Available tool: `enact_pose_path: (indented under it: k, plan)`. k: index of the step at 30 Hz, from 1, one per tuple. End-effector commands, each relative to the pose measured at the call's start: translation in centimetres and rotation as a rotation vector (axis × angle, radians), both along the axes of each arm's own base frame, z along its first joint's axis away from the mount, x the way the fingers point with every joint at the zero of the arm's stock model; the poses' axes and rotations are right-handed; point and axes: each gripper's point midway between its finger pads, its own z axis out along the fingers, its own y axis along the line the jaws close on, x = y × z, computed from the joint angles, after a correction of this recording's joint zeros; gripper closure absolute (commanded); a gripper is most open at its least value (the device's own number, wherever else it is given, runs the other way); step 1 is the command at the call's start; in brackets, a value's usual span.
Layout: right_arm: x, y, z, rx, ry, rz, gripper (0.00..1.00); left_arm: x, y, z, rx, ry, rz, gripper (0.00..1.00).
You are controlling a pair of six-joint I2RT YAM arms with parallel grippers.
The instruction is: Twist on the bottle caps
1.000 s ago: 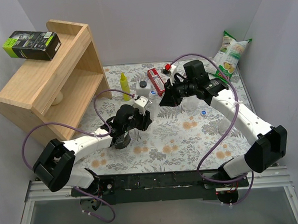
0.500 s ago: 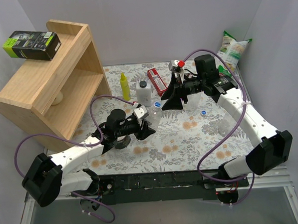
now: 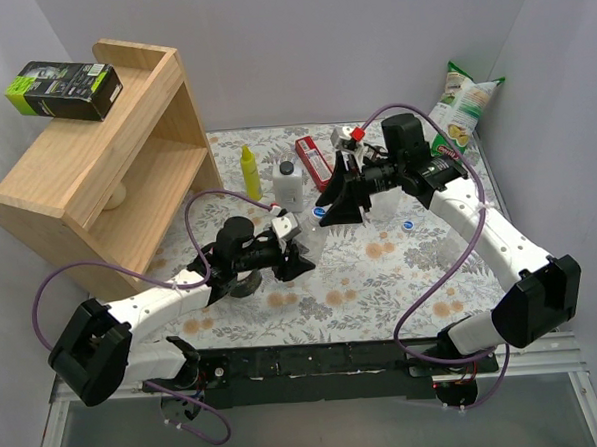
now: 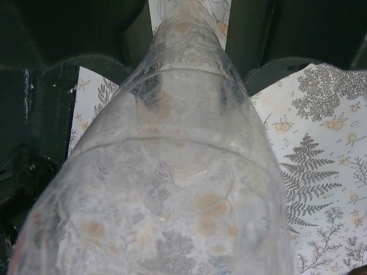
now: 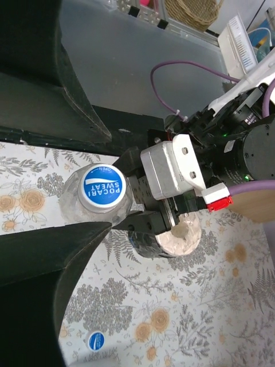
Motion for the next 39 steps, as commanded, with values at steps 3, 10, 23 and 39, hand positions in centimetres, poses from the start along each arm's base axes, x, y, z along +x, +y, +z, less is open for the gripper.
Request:
enact_pose_path:
  k: [3, 10, 23, 39]
  plan:
    - [-0.5, 1.2, -0.4, 0.011, -0.011, 0.029, 0.43, 0.5, -0.6, 2.1, -0.048, -0.056, -0.018, 1.0]
    - [0.5, 1.2, -0.8, -0.017, -0.016, -0.037, 0.75, 1.7, -0.6, 2.4, -0.063, -0.048, 0.055, 1.0]
    - [4.9, -0.1, -0.3, -0.118, -0.151, -0.161, 0.85, 4.0, 2.3, 0.5, 0.059, -0.067, 0.26, 0.02]
    - [18.1, -4.3, -3.1, -0.306, -0.316, -0.387, 0.86, 1.1, 5.5, -2.3, 0.188, 0.052, 0.284, 0.02]
